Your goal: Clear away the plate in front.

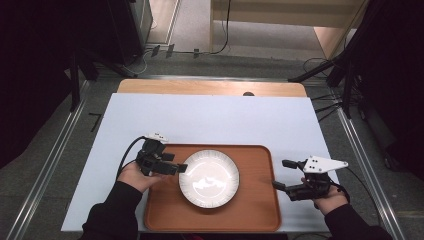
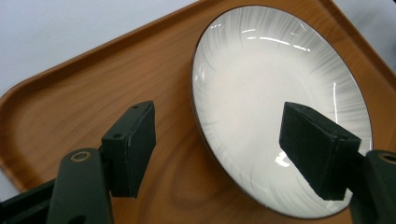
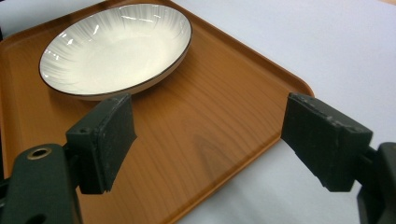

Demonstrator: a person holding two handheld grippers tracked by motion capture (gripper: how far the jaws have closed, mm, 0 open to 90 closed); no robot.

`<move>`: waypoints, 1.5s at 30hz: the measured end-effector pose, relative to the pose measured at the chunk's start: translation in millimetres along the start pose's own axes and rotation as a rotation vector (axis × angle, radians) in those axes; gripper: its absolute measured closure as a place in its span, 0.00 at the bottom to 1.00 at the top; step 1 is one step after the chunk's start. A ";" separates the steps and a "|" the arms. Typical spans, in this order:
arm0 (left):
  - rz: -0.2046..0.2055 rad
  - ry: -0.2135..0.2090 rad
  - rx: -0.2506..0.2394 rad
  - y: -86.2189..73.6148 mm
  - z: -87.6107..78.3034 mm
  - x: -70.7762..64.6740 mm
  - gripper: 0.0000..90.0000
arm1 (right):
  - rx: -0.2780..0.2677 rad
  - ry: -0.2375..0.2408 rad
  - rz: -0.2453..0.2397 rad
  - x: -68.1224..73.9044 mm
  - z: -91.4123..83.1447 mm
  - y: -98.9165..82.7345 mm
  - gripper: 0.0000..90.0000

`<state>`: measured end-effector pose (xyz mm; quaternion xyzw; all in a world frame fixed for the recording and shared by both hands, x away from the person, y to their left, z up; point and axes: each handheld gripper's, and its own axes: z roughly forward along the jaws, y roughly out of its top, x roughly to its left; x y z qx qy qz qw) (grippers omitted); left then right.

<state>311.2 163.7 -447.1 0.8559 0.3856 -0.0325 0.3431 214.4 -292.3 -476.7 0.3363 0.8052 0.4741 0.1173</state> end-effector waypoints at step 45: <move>0.147 0.113 -0.191 -51.0 -54.4 38.0 0.24 | -0.010 -0.002 0.002 -0.6 -1.4 0.3 0.20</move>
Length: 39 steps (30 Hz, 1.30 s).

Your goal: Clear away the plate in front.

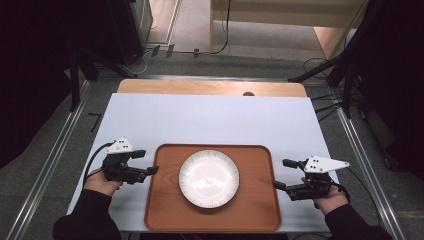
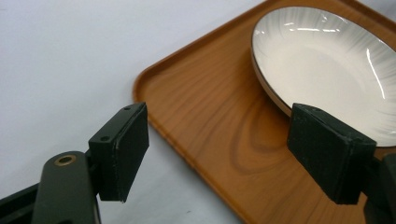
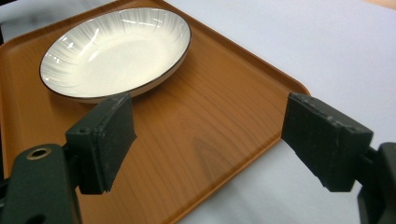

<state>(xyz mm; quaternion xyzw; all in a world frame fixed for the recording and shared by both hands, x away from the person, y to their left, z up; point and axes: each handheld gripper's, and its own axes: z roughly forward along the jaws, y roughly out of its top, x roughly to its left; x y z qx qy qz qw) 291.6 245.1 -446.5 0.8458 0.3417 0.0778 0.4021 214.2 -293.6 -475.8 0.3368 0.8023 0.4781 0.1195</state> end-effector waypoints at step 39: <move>-0.062 0.105 -0.117 -37.7 -32.2 43.6 0.26 | -0.025 -0.008 -0.001 -1.1 -2.0 0.7 0.20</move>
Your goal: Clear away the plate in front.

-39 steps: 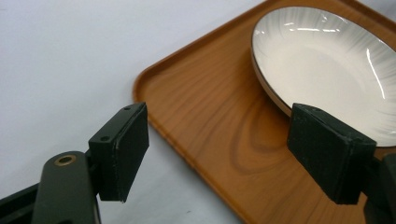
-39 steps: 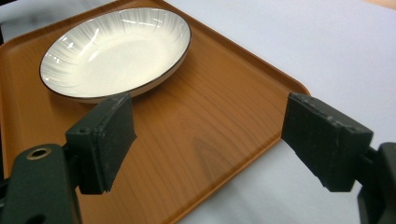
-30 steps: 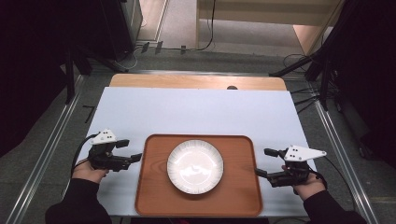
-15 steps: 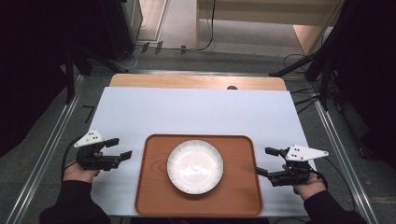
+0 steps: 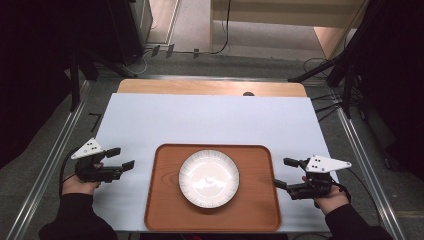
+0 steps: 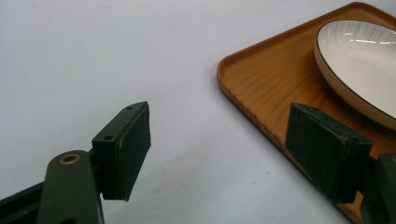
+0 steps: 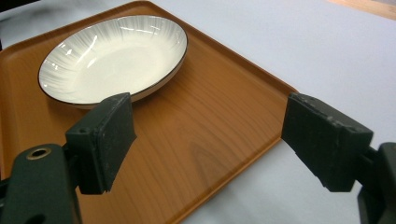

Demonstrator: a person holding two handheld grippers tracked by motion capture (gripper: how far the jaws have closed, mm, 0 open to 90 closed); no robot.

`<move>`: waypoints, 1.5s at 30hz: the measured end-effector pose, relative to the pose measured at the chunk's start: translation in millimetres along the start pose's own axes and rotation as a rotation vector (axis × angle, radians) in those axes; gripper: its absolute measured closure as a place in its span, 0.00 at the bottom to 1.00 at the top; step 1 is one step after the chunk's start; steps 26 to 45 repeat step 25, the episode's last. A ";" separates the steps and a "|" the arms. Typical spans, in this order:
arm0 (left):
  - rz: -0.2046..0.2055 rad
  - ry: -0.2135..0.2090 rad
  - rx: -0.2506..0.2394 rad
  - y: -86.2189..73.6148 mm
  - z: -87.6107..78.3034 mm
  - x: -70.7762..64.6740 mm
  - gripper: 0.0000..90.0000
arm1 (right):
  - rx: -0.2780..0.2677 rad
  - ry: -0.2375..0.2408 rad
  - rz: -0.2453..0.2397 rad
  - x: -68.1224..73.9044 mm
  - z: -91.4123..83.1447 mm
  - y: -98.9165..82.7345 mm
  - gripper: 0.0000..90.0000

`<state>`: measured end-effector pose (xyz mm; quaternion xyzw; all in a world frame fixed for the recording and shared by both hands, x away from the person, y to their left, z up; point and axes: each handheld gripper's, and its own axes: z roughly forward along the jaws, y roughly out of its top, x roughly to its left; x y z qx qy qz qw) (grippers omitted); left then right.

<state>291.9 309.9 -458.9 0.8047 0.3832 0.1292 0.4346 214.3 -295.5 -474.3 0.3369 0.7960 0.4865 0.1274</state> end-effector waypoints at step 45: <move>0.002 -0.010 0.010 -0.9 3.0 0.4 0.25 | 0.017 0.005 0.004 0.5 1.7 -0.5 0.20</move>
